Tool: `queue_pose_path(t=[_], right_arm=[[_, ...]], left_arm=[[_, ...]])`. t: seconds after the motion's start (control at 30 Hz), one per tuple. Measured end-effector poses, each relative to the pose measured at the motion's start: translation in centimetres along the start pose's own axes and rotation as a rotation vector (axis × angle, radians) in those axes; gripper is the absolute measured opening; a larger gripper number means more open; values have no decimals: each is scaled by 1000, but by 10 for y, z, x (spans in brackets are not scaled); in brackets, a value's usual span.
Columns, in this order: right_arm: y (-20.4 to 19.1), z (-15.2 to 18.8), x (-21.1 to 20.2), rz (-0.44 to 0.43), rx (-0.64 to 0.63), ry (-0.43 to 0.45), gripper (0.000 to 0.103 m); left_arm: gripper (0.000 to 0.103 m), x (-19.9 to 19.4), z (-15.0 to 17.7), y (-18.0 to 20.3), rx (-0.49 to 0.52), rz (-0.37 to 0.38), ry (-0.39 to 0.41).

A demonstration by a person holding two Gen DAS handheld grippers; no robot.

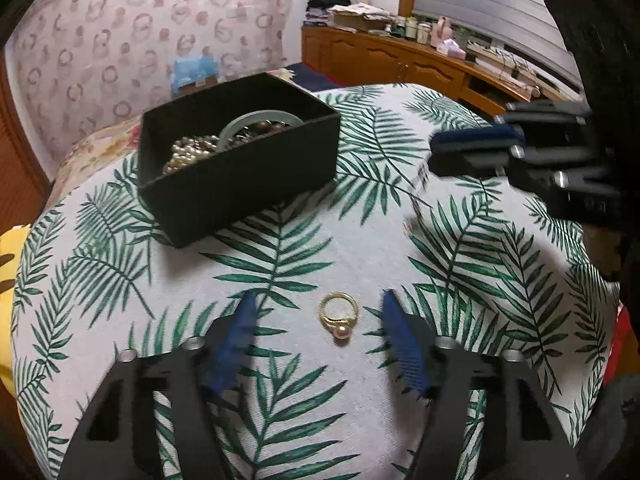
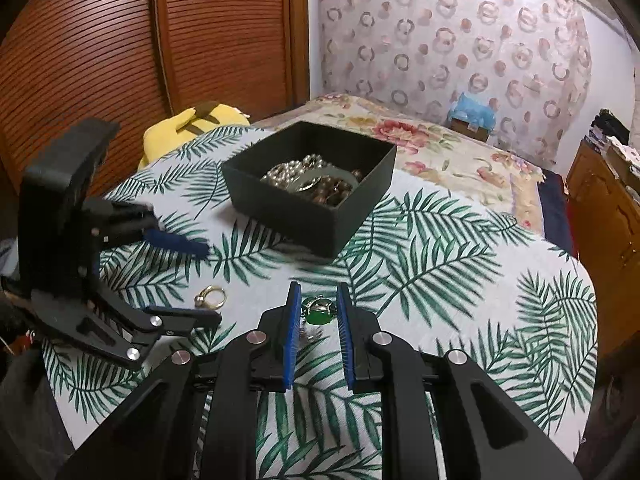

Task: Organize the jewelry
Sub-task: 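Grasp the gold pearl ring with the left gripper while the right gripper grasps the green-stone silver pendant, then drop the ring into the box with the left gripper while the right gripper drops the pendant in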

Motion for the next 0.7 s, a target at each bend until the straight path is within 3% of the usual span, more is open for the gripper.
queue_pose_path(t=[0.2,0.23,0.47,0.7], right_arm=[[1,-14,-5,5,-8,27,20],[0,-17,-6,5,-11,31,20],[-7,-34,-11,1,-38,61,20],[-17,-63,-15,-5,-70,107,20]], left_arm=[[29,-1,0,0,12,3,6],[20,-1,0,0,15,4,5],[19,-3,-4,-5,-1,8,18],[19,-19,-25,-26,-30,-26,80]])
Point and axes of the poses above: each gripper's, at about its wrist camera, not at the fingertips, and x roughly the way its jaws point, y to its right, z to its underside, the point moved 6 cm from there along x, roughly the way its jaws point, and after that the axes turned 12 degrees about x, right-handed, at the moved point
